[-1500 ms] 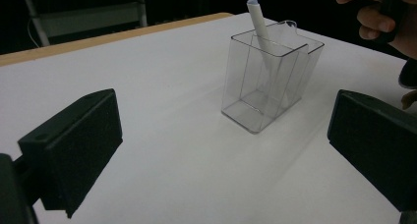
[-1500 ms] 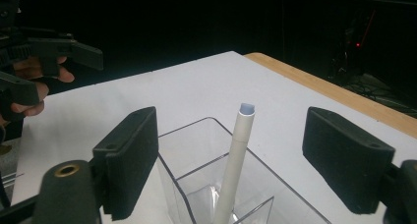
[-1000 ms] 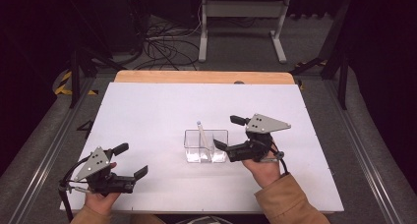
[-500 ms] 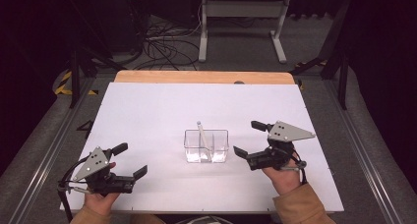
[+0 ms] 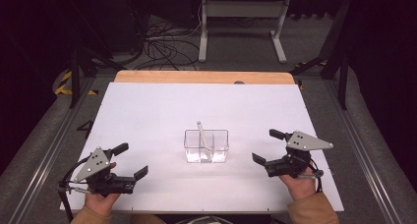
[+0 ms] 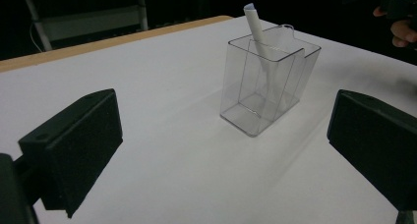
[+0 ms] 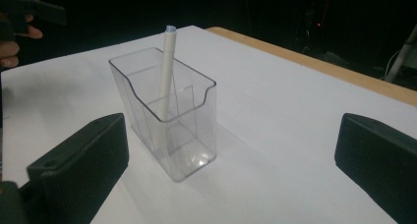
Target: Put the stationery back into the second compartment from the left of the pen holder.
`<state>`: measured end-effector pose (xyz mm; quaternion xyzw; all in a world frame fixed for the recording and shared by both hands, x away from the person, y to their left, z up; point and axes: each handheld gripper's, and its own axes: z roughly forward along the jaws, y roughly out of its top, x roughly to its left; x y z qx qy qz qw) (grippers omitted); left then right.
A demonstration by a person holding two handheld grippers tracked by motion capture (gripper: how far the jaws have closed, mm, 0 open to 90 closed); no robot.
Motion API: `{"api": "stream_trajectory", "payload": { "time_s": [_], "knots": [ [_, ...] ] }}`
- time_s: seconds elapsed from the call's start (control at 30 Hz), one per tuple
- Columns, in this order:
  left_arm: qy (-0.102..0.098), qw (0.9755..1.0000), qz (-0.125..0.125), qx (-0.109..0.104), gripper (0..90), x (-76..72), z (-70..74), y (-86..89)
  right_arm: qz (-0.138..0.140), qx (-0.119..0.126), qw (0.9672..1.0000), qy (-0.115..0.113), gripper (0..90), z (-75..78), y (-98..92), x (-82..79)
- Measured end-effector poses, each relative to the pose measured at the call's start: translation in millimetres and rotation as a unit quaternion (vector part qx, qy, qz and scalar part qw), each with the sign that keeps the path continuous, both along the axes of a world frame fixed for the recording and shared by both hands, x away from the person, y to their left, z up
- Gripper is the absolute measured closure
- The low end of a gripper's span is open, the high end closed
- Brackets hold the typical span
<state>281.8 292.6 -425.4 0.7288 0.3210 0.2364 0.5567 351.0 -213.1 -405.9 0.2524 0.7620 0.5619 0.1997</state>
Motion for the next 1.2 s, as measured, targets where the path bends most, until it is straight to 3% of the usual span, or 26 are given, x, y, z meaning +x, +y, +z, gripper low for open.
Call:
{"api": "stream_trajectory", "payload": {
  "time_s": [0.67,0.83,0.87,1.0,1.2],
  "knots": [
    [-0.005,1.0000,0.000,0.007,0.9,-2.4,0.6,-1.9,-0.013,-0.004,0.9987,0.049,0.0,-52.8,-28.2,-6.7],
    [-0.009,0.9999,0.005,0.003,0.9,-3.7,-1.2,-1.1,-0.010,-0.009,0.9984,0.055,0.0,-55.8,-28.1,-6.4],
    [-0.002,1.0000,0.006,-0.006,0.9,-4.8,-2.2,-2.1,-0.007,-0.012,0.9985,0.054,0.0,-56.6,-26.6,-6.1],
    [-0.003,1.0000,0.003,0.002,0.9,-4.5,-3.4,-0.9,0.002,-0.016,0.9993,0.034,0.0,-56.2,-24.6,-6.1],
    [-0.003,0.9999,0.004,0.009,0.9,-3.9,-5.0,-2.3,-0.011,-0.017,0.9992,0.035,0.3,-57.1,-23.9,-3.7]
  ]
}}
